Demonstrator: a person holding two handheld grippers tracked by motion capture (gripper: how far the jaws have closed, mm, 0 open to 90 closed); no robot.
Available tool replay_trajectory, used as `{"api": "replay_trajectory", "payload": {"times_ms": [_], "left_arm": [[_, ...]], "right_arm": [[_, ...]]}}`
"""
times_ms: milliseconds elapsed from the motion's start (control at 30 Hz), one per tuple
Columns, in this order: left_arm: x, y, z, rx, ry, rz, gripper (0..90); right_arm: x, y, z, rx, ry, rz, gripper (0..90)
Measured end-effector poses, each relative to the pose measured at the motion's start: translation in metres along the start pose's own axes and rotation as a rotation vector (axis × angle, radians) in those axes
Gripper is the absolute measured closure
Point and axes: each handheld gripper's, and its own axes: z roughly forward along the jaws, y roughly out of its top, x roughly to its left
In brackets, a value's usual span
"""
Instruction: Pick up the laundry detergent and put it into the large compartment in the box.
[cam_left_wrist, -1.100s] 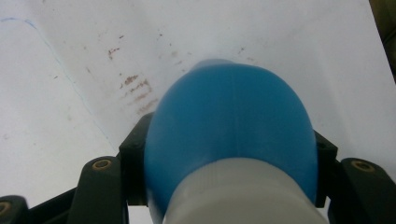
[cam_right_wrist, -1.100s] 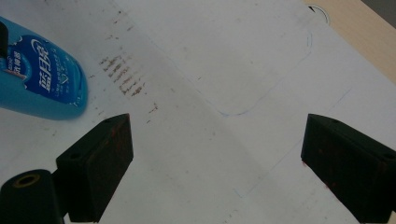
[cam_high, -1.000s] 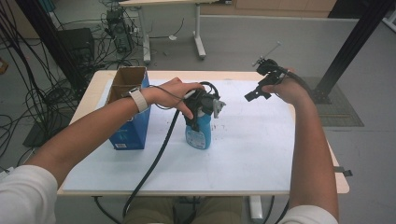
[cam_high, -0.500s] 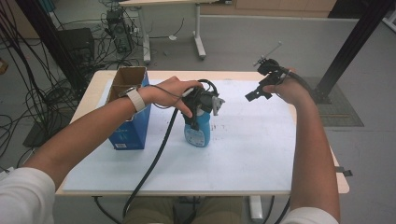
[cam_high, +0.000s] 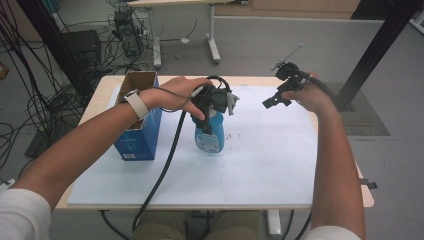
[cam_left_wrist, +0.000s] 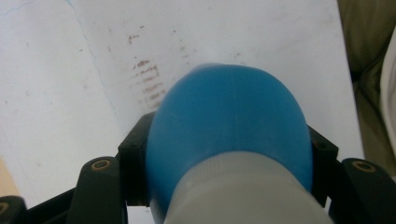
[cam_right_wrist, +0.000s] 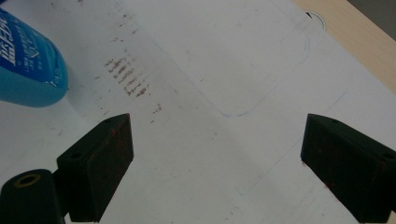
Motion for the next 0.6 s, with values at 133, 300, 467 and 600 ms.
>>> {"api": "replay_trajectory", "payload": {"times_ms": [133, 300, 467, 600], "left_arm": [[-0.005, -0.001, -0.015, 0.003, 0.008, -0.069, 37.4], [-0.011, 0.0, -0.027, 0.008, 0.034, -0.111, 37.4], [-0.013, 0.004, -0.044, 0.03, 0.035, -0.183, 37.4], [-0.014, 0.005, -0.058, 0.039, 0.041, -0.244, 37.4]], "right_arm": [[0.001, 0.001, -0.001, 0.002, -0.002, -0.004, 9.6], [0.002, 0.0, -0.002, 0.001, -0.005, 0.0, 9.6], [0.002, -0.001, -0.004, -0.002, -0.008, 0.0, 9.6], [0.003, -0.002, -0.006, -0.007, -0.01, 0.002, 9.6]]}}
